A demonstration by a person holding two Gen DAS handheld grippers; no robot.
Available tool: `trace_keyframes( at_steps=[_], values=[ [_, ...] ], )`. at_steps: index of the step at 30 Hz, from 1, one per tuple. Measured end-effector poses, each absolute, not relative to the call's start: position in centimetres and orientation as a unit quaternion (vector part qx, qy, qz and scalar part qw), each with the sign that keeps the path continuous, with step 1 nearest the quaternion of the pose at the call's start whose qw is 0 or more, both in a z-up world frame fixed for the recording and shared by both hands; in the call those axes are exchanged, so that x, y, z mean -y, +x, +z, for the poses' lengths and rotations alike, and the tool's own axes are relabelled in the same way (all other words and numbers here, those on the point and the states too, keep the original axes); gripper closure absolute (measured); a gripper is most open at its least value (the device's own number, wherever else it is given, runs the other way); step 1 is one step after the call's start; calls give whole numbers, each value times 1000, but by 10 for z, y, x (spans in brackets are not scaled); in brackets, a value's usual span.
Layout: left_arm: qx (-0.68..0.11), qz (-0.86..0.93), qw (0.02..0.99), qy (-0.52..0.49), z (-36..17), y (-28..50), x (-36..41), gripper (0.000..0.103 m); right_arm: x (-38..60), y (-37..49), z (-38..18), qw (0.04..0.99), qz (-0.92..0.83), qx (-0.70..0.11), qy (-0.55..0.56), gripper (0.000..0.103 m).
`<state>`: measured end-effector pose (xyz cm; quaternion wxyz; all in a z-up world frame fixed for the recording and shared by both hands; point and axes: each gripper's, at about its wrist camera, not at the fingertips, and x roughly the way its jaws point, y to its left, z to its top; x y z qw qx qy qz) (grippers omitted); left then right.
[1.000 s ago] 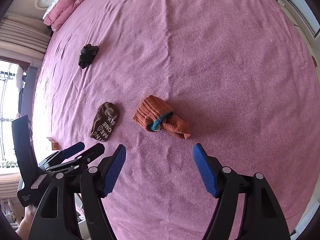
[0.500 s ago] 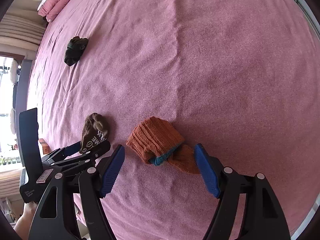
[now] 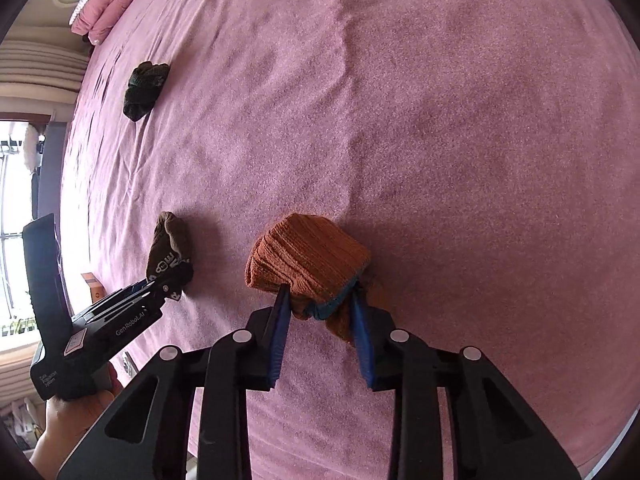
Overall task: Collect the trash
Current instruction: 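Grasp the brown sock with the left tool while the right tool grasps the orange sock, then carry the brown and orange socks toward the yellow bin with both tools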
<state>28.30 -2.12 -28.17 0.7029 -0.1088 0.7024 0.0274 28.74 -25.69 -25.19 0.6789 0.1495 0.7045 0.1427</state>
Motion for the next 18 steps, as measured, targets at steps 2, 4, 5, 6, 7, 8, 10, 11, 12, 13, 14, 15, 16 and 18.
trace_keyframes(
  at_steps=[2,4,5,6,7,8,10,11,12,13,14,15,16,18],
  values=[
    [-702,20,700,-128,-277,279,18,87,260,283,-246,680,146,-703,150,75],
    [-699,11,701,-140,-270,274,16,87,263,278,-238,683,150,-698,152,75],
    [-698,8,702,-143,-267,271,17,87,262,274,-235,684,153,-696,153,75],
    [-696,5,703,-148,-262,267,18,87,263,271,-231,686,155,-694,154,75],
    [-694,2,704,-152,-258,264,20,87,265,267,-227,688,157,-692,155,75],
    [-693,-3,703,-158,-254,259,22,87,266,262,-223,690,157,-690,156,75],
    [-691,-13,704,-163,-244,249,27,87,272,253,-216,692,157,-686,159,75],
    [-691,-17,704,-162,-241,245,30,87,275,247,-212,694,157,-684,162,75],
    [-690,-24,705,-160,-236,241,35,87,279,242,-207,695,156,-682,165,75],
    [-690,-29,706,-160,-233,237,39,87,282,235,-202,697,155,-679,168,75],
    [-689,-37,706,-161,-228,233,45,87,287,229,-198,700,155,-676,170,75],
    [-688,-44,706,-161,-225,229,50,87,291,222,-192,702,154,-673,173,75],
    [-687,-49,707,-161,-221,224,54,87,294,216,-188,704,154,-670,176,75],
    [-685,-62,708,-161,-213,212,69,87,303,203,-179,710,151,-664,181,75]
  ],
)
